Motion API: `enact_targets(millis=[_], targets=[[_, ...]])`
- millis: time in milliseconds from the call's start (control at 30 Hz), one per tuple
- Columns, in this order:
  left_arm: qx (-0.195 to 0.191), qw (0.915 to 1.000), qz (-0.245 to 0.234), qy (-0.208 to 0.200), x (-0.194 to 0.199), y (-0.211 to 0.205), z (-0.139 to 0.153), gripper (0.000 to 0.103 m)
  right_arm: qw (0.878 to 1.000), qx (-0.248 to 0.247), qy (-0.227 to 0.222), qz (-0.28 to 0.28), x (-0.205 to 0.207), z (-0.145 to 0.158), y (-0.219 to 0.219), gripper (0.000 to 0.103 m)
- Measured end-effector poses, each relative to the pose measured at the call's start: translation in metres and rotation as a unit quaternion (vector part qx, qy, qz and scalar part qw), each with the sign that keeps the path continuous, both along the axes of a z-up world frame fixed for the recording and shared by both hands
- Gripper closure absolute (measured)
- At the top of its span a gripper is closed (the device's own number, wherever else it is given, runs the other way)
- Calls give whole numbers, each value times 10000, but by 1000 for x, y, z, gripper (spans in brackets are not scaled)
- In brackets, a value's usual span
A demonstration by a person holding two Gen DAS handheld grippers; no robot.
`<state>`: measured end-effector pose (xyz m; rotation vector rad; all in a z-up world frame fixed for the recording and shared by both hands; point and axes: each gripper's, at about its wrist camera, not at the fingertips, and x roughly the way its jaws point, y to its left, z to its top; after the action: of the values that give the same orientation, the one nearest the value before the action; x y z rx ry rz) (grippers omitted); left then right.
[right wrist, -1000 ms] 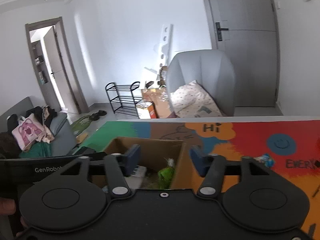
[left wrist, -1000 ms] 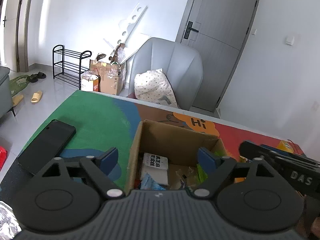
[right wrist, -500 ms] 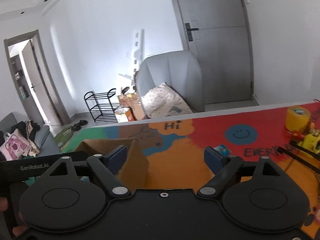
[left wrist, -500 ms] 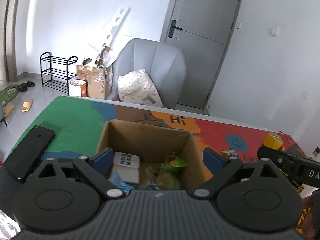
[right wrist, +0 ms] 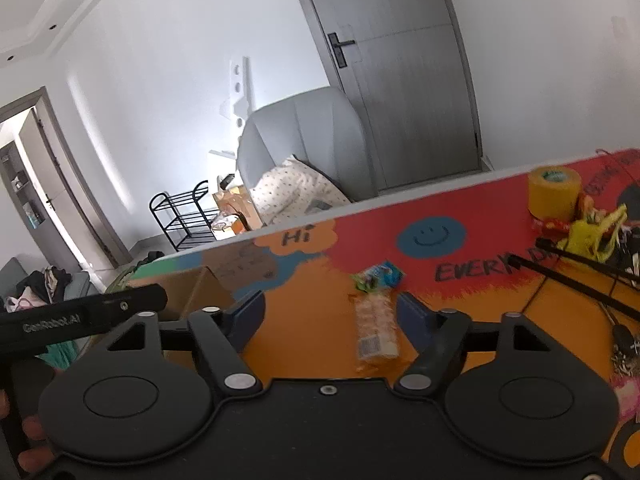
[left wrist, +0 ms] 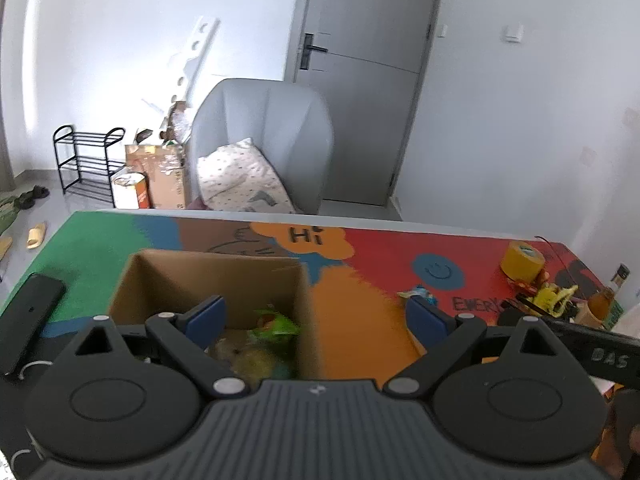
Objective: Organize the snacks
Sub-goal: 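Move both tools back to the clear bread-stick bag and small packet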
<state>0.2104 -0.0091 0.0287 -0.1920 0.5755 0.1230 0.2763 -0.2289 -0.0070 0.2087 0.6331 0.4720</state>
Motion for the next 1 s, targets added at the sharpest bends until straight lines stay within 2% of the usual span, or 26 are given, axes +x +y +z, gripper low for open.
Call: enact_targets(millis=[233,333,400,500,867,1000], targets=[[77,9998,-187,69,18,-20,-2,12,9998,56,172,-24,11,-15,-8,37],[150,9994,-282,93,25,-26,-6,21,9996,57,274,-20,17,-24,-8,40],[132,9992,-330,184,31,-29,-9,34,9994,39,346,-10,22,-30,-7,42],[82,9987,-390,324,41,-32,-16,46,9990,-13,445,-6,29,-40,-3,44],[92,9971,-475,595,65,-40,-38,61,9972,-304,678,27,53,-68,19,45],[129,9967,-448,665,73,-41,-43,62,9962,-441,745,128,58,-80,28,45]])
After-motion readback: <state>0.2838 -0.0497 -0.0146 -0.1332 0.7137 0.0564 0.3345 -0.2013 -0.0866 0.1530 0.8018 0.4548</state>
